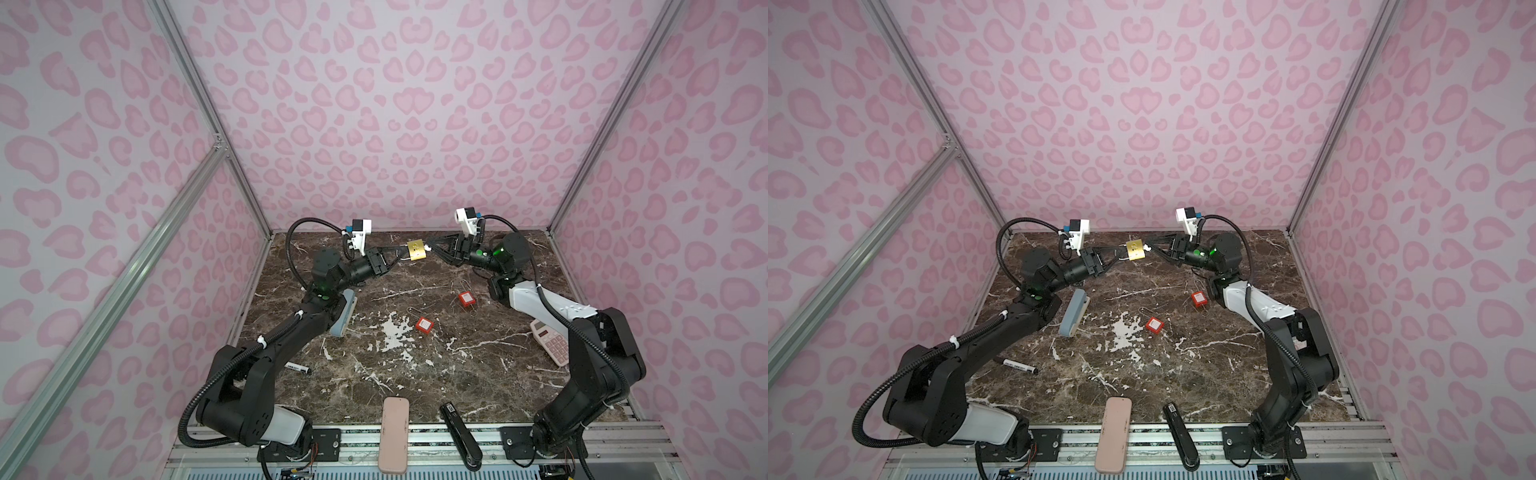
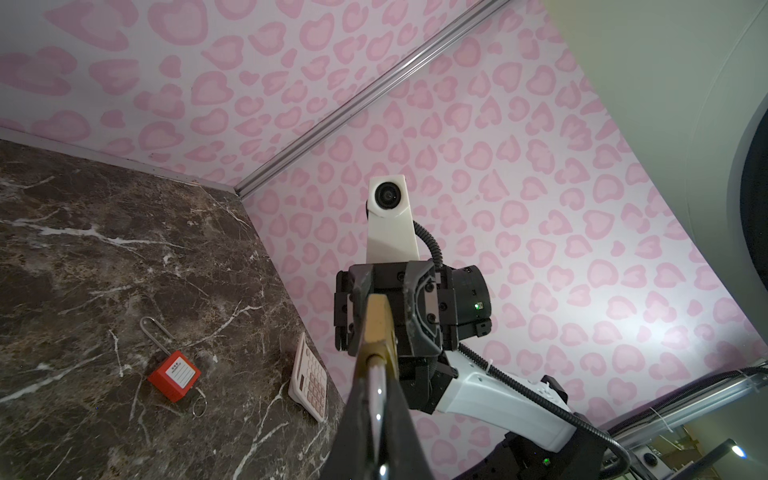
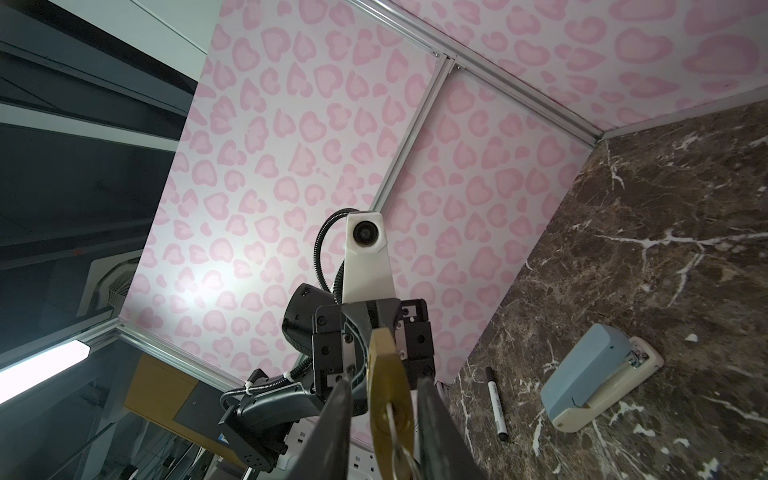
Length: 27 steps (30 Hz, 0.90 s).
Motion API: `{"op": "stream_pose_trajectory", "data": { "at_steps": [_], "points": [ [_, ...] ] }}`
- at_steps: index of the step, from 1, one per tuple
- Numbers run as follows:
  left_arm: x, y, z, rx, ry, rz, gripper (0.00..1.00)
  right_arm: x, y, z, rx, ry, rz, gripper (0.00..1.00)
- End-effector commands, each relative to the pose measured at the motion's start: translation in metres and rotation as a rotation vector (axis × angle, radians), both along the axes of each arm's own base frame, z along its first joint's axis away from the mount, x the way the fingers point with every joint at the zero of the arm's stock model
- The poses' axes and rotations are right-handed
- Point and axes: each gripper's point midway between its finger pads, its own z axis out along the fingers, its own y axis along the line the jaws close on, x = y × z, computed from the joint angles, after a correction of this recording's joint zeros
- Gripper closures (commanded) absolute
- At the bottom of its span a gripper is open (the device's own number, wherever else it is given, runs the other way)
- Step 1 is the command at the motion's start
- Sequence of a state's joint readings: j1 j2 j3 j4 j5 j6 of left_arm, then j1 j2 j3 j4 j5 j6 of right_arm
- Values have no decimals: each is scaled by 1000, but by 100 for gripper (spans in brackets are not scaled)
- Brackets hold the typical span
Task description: Lock with the key
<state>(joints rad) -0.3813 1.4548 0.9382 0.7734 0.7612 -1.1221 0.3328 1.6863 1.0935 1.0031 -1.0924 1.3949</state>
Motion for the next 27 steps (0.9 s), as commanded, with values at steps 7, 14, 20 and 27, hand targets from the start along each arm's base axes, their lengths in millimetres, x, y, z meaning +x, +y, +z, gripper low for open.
{"op": "stream_pose_trajectory", "data": {
  "at_steps": [7,14,20,27],
  "points": [
    [-6,3,19,-29,-71,0,97,-4,3,-4,18,-20,8,84],
    [-5,3,19,-23,-72,3,97,-4,3,-3,47,-11,15,98],
    [-2,7,17,-23,-69,14,97,-2,-3,-5,51,-11,-7,100],
    [-3,11,13,-20,-63,27,97,0,-12,-9,46,-5,-27,100]
  ]
}}
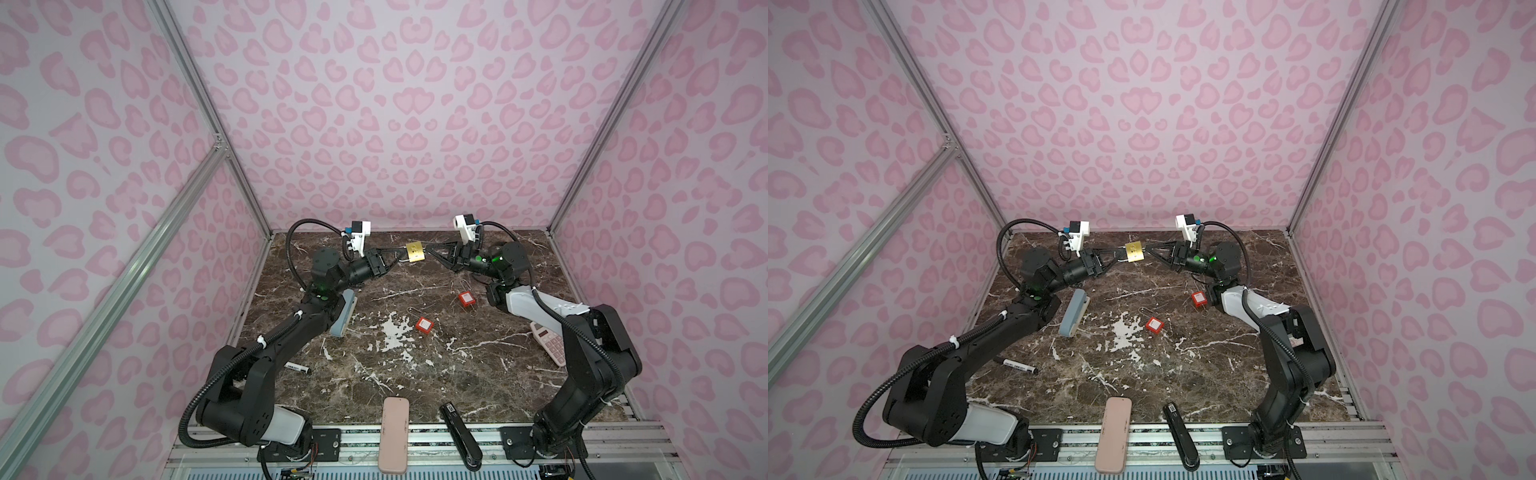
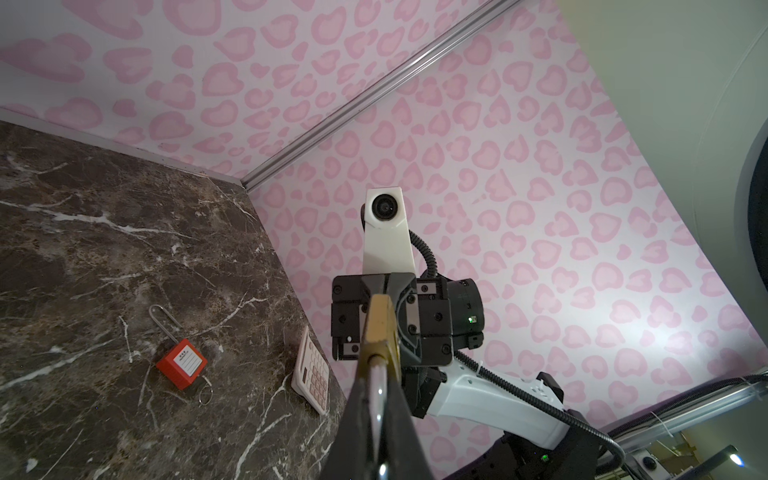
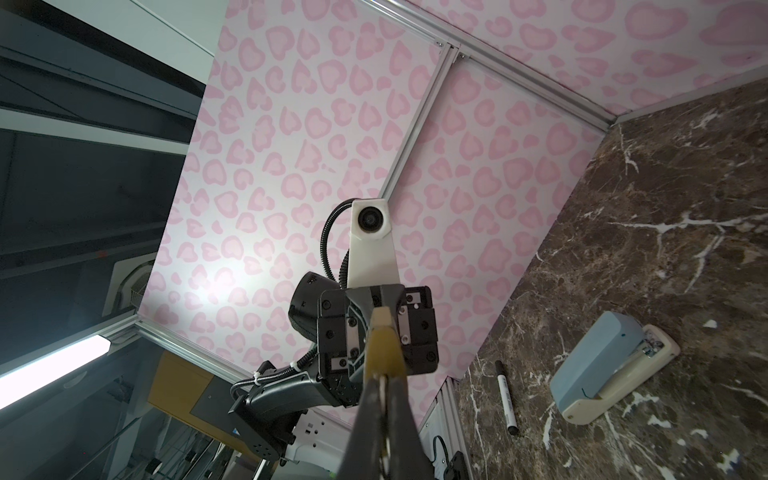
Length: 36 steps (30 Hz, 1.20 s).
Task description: Lock with the key
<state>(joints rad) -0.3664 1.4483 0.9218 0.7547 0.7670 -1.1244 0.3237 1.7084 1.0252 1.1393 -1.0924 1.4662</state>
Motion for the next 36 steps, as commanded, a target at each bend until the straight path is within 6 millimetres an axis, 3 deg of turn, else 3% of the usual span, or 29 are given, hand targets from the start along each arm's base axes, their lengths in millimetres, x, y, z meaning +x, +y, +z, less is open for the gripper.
{"op": "stream_pose_trajectory", "data": {
  "at_steps": [1,9,13,19,23,26,36],
  "points": [
    [-5,7,22,-30,-93,21,97,3,-9,6,16,-33,-36,100],
    [-11,9,13,12,-97,16,97,11,-31,1,-5,-27,-74,100],
    [-11,10,-7,110,-73,25,97,14,-45,-2,-30,-27,-103,100],
    [-9,10,-68,286,27,5,97,14,-55,-12,-81,-17,-145,100],
    [-15,21,-125,465,103,20,97,9,-57,-17,-86,-7,-146,100],
    [-21,30,-154,570,145,18,97,6,-59,-20,-81,2,-144,100],
    [-37,26,-220,641,258,-91,97,6,-60,-18,-81,1,-147,100]
  ]
}}
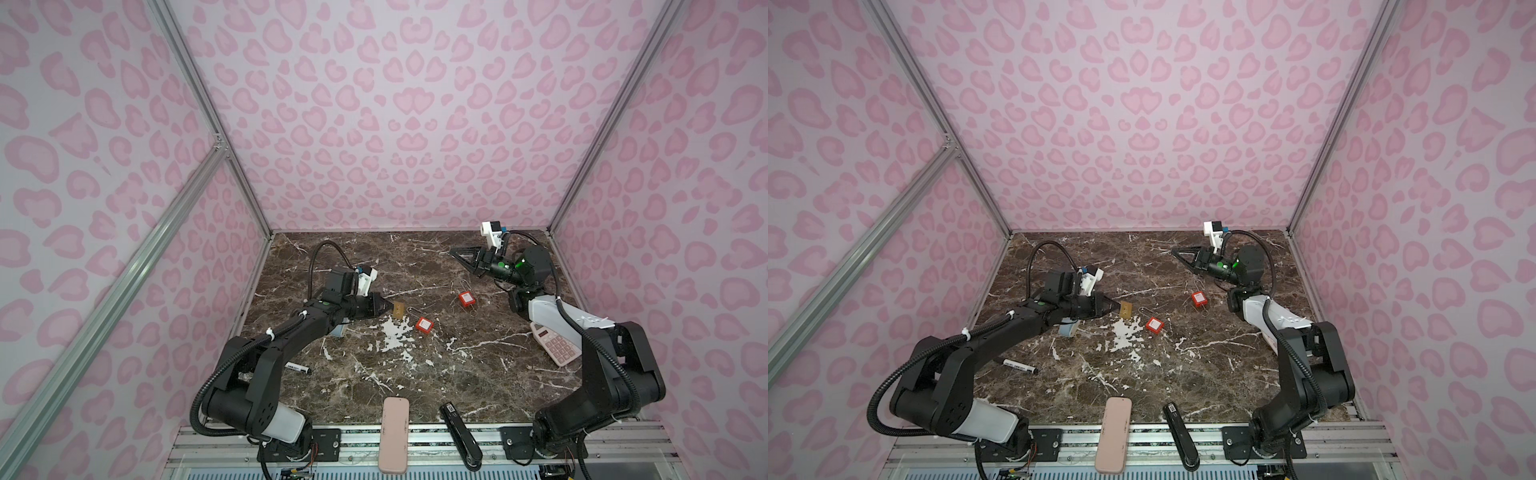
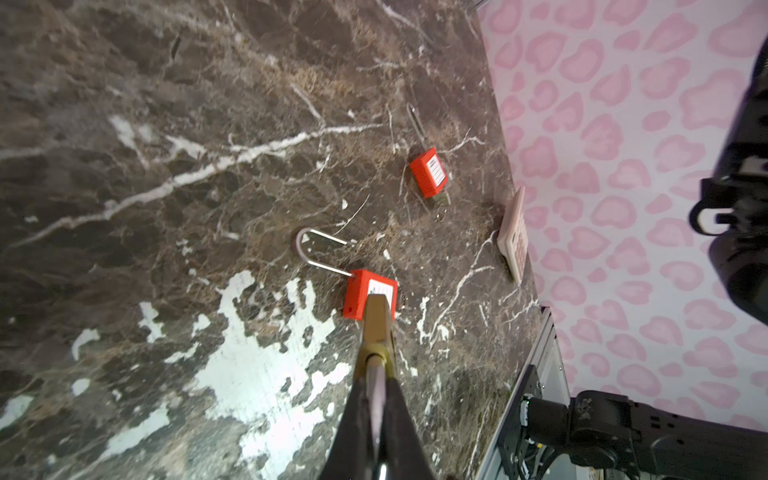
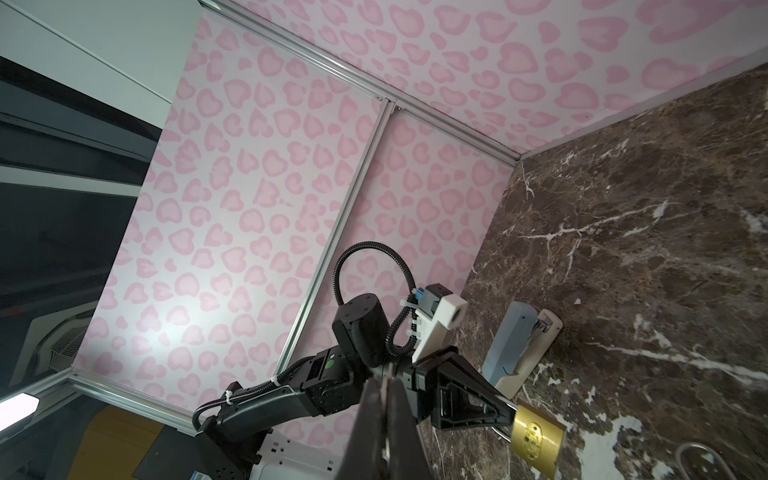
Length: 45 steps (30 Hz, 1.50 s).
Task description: Lock with the key
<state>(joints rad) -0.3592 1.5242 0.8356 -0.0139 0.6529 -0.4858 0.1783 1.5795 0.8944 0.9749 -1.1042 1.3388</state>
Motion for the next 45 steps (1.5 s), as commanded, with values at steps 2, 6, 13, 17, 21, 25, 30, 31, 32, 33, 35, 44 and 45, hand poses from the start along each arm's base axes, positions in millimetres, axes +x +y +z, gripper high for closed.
{"op": "stream_pose_trajectory", "data": {
  "at_steps": [2,6,13,17,21,25,30,31,32,33,35,44,45],
  "points": [
    [-6,-6,-17,1,13,-63,97,-3,1,7,-5,-39,10,100],
    [-7,-5,-30,19,39,-66,97,-3,1,6,-11,-36,13,100],
    [-4,-2,-48,68,80,-63,98,-2,2,8,-28,-42,13,100],
    [-6,-2,-57,74,97,-75,98,-4,2,11,-34,-48,18,100],
    [-8,-1,-63,83,110,-80,94,-5,2,8,-55,-44,20,100],
    [-7,-1,-66,92,118,-79,83,-6,2,8,-69,-46,22,100],
    [-4,-2,-72,102,133,-84,72,-5,3,9,-70,-48,20,100],
    [-3,-2,-73,105,133,-81,71,-5,3,10,-70,-49,21,100],
    [-1,-2,-74,109,135,-79,71,-5,3,9,-71,-46,23,100],
    [1,-1,-75,116,135,-70,68,-5,3,9,-71,-45,26,100],
    [7,-1,-75,126,131,-61,62,-5,3,8,-77,-43,28,100],
    [40,-11,-77,171,133,-30,50,-4,-2,-2,-109,-18,17,100],
    [41,-15,-78,171,134,-40,50,-5,-3,-3,-111,-16,15,100]
  ]
}}
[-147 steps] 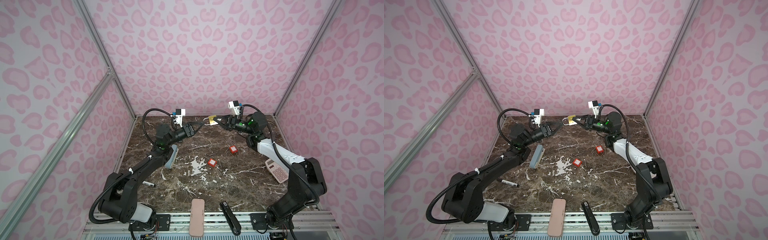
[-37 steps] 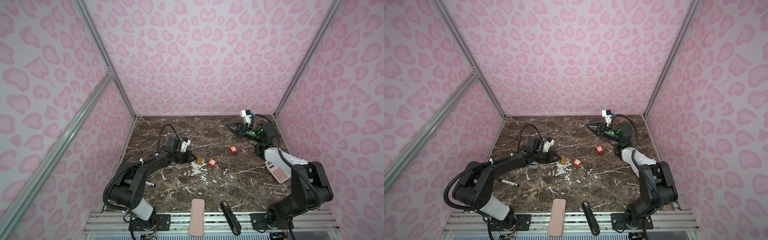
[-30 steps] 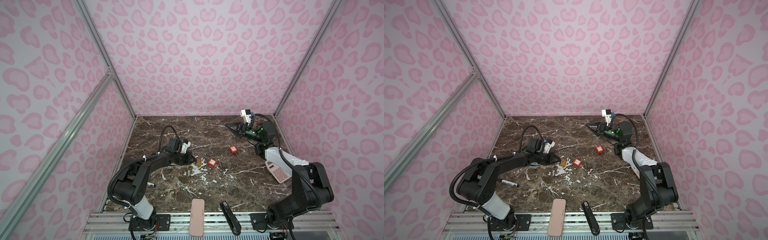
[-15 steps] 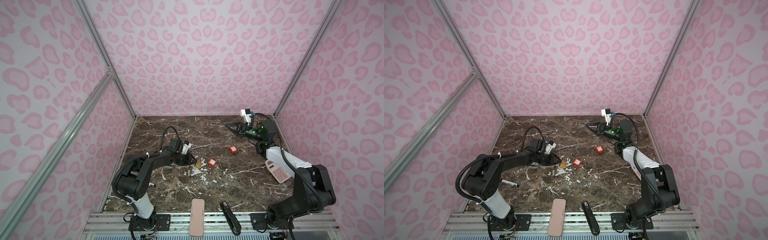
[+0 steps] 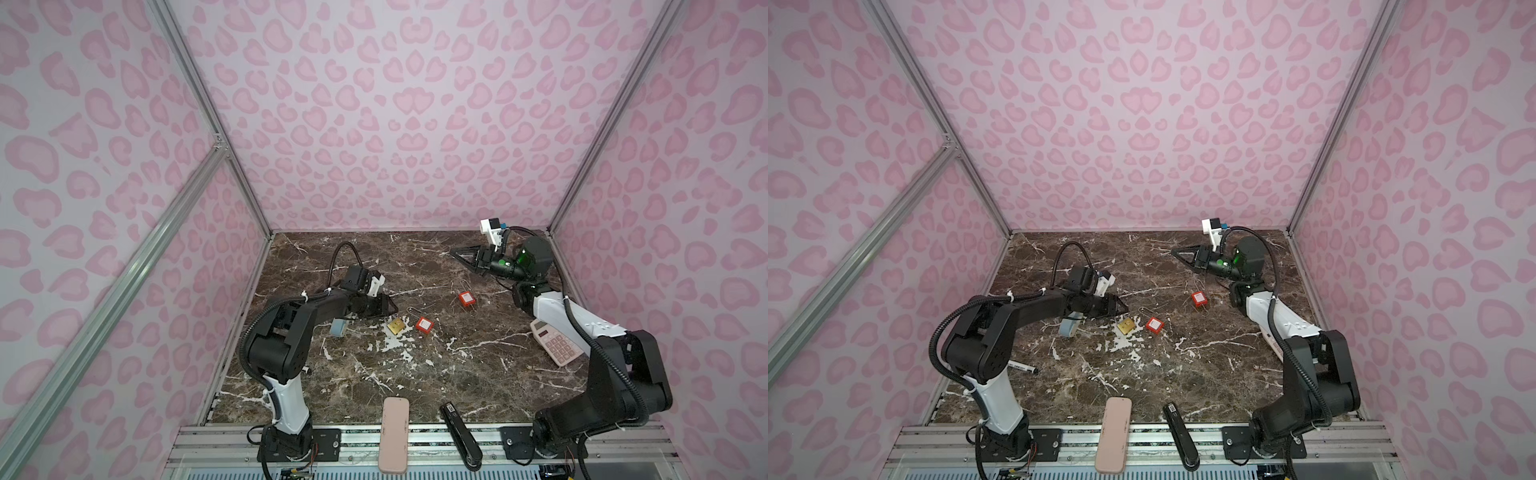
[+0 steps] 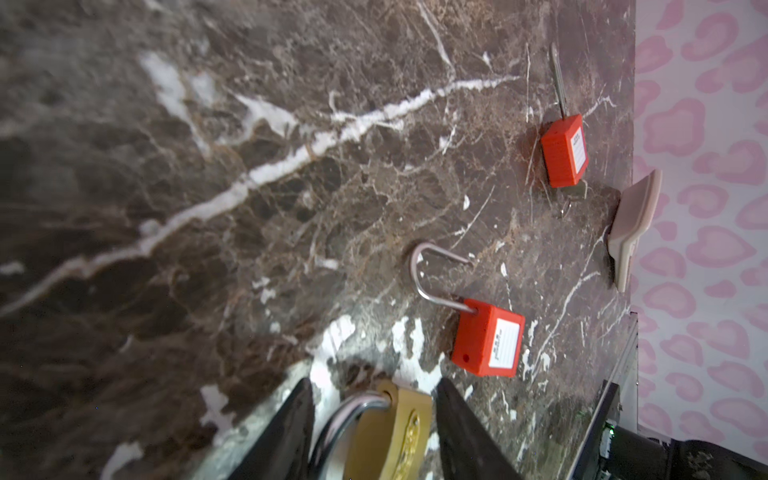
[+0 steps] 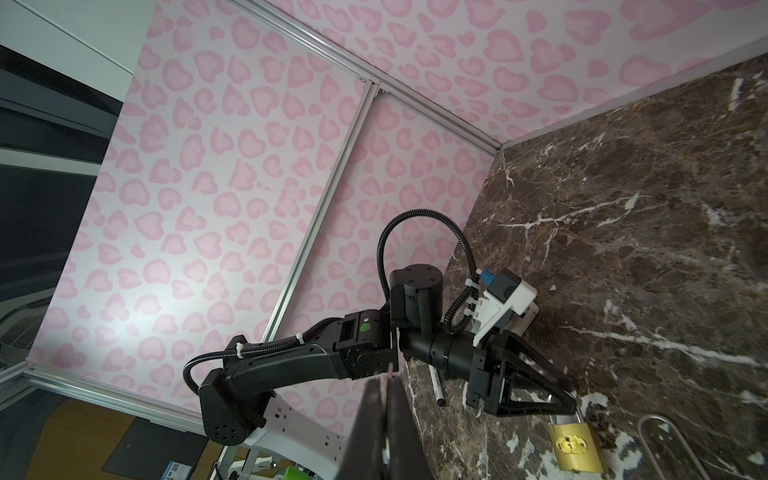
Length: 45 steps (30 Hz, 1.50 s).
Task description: Lock with the key
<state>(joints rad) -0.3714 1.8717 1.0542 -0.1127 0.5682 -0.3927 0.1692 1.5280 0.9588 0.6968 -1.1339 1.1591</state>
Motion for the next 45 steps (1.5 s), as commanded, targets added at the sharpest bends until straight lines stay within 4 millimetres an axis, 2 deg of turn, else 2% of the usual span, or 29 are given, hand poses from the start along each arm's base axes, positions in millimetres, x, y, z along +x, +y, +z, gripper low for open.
{"op": "stream_pose_trajectory", "data": {
  "at_steps": [1,8,14,16,19,21,29,36,42,45],
  "points": [
    [3,-11,-1,1,10,-28,50,-3,-2,-3,-16,-7,6,100],
    [13,-28,-1,14,3,-52,50,-2,-14,-9,-52,9,-32,100],
    [10,-24,6,73,-22,-31,47,-4,-16,-17,-85,21,-24,100],
    [5,-18,6,108,-22,-15,43,-4,-14,-23,-99,40,-6,100],
    [-4,-11,6,129,-9,7,30,-2,-15,-25,-102,40,-15,100],
    [-11,-8,5,134,-9,17,27,-1,-15,-25,-102,39,-18,100],
    [-28,-12,-10,144,34,1,27,1,-15,-26,-104,41,-21,100],
    [-28,-29,-4,119,32,-32,26,0,-15,-28,-109,46,-19,100],
    [-26,-29,-4,129,33,-29,26,-1,-15,-27,-117,45,-18,100],
    [-25,-26,-3,143,24,-16,26,0,-16,-36,-157,53,-30,100]
  ]
}}
